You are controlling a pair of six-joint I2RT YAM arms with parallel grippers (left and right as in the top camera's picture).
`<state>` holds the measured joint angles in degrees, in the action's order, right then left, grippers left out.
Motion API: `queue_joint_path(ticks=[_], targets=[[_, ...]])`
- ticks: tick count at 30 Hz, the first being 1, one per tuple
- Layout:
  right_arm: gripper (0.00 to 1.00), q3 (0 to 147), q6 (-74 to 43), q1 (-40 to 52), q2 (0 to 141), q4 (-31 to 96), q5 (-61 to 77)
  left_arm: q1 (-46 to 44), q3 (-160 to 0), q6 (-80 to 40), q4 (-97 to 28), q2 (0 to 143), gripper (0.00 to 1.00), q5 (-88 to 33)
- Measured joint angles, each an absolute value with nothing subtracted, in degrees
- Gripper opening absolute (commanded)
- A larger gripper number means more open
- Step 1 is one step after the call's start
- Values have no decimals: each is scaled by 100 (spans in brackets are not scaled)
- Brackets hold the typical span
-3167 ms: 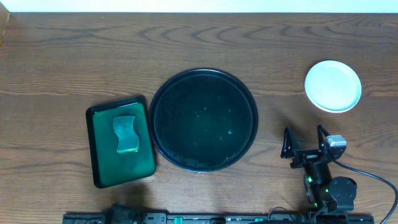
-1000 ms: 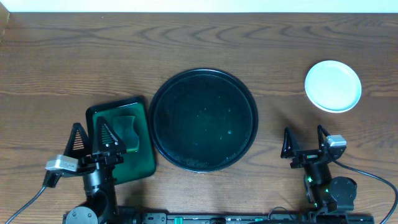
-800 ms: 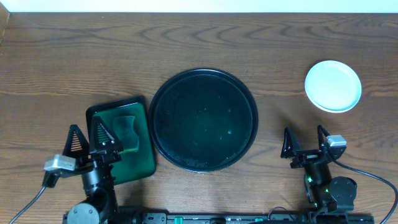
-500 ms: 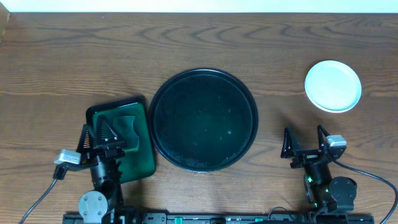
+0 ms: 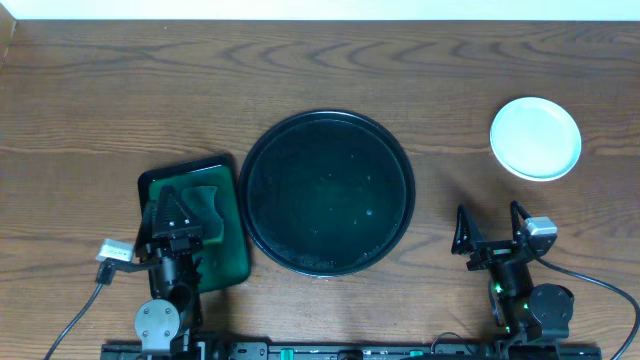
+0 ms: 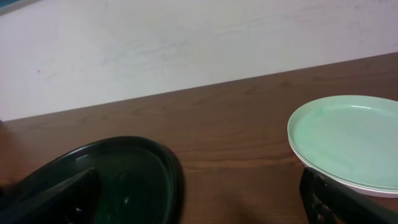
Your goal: Clean dirty plates on tray and stack at the side
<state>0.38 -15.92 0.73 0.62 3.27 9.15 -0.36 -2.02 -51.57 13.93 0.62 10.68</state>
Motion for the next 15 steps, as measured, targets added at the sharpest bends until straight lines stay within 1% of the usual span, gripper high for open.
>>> queue_joint_path(ticks=[7,9,11,15], targets=[[99,38,-1592,73,62,325,915,-36,-34,-5378,1166,62,83,1068],[99,38,-1592,73,62,325,915,-38,-36,-5358,751,58,83,1068],[99,38,-1594,73,62,322,915,-38,-36,-5352,78,54,83,1066],[99,38,-1592,73,62,327,913,-38,-91,-4838,-43,62,83,945]])
